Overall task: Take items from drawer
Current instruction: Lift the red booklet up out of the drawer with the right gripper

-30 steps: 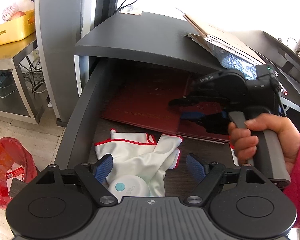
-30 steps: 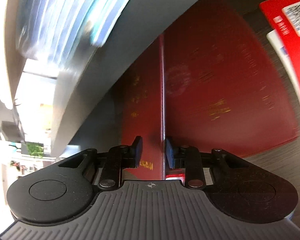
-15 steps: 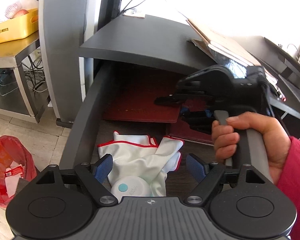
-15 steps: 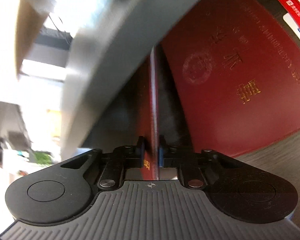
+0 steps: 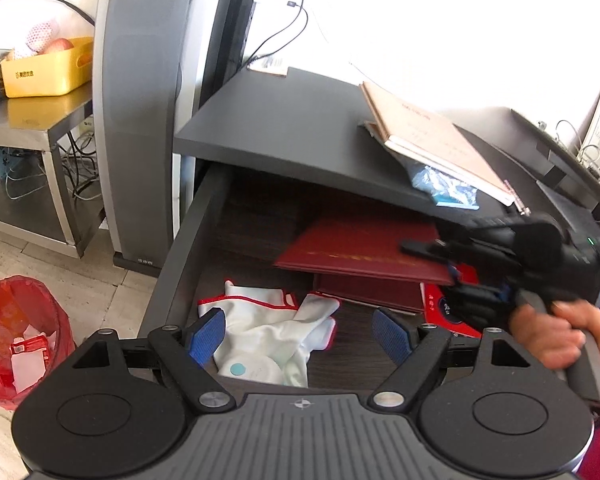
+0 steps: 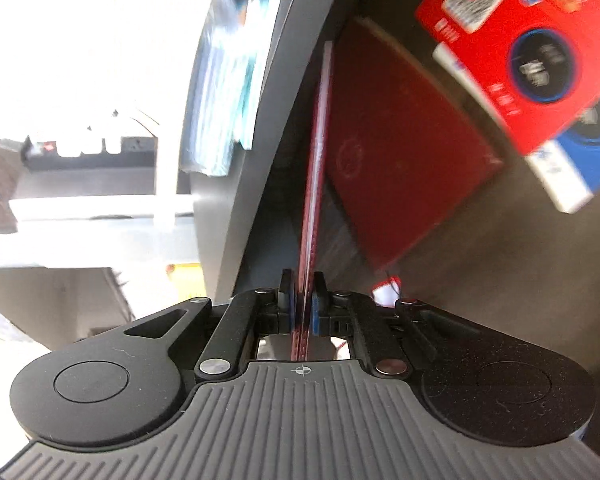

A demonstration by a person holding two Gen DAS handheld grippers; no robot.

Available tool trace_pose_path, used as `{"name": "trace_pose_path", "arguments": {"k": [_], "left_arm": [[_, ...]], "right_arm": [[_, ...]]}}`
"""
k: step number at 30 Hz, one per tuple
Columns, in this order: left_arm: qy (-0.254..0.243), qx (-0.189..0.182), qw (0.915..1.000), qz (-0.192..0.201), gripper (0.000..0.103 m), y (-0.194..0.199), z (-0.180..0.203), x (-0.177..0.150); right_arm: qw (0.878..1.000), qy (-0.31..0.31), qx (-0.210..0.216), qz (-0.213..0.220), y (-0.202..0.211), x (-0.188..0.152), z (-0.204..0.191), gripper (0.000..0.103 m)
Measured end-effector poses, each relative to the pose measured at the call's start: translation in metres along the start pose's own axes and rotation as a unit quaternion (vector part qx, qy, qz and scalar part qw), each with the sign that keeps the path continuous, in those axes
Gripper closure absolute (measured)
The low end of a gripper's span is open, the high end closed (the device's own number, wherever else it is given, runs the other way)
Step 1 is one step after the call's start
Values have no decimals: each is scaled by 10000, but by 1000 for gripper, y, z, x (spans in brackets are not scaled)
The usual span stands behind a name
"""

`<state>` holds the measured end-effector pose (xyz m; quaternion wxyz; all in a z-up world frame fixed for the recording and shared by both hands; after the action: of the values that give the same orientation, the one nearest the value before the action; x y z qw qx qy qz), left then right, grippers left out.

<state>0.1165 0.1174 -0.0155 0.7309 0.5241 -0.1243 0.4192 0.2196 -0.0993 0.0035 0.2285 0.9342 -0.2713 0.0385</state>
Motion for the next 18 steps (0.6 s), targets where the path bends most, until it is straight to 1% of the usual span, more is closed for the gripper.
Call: {"name": "trace_pose_path", "arguments": {"k": [2, 4, 6, 12, 17, 18], "left_arm": [[32, 17, 10000, 40, 24, 7, 2, -2], [118, 27, 9999, 59, 23, 15, 3, -5], [249, 12, 9997, 39, 23, 20, 3, -7], [704, -88, 9975, -57, 23, 28, 7, -12], [1072, -365, 9936, -34, 23, 36, 13, -5], [1180, -465, 9919, -41, 22, 36, 13, -2]], "right_arm": [[10000, 0, 5, 82, 23, -3, 1, 93], [9999, 29, 32, 154, 22, 25, 10, 92], [9997, 163, -32, 205, 35, -3, 69, 92], [9976, 590, 16, 371, 62, -14, 79, 92], [9942, 949, 63, 505, 85, -23, 87, 91], [9931, 1050, 131, 506, 92, -25, 82, 91]]}}
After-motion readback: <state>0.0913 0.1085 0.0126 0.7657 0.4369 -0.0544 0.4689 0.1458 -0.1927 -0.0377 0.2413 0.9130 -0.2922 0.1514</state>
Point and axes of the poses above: each gripper's, at about its wrist camera, not at the fingertips, and y roughly against the way its jaws point, z to its right, x to its top, the point moved 3 cm from there along -y, roughly the way its jaws point, and after that the axes turned 15 degrees about y, right-handed, at the moved point
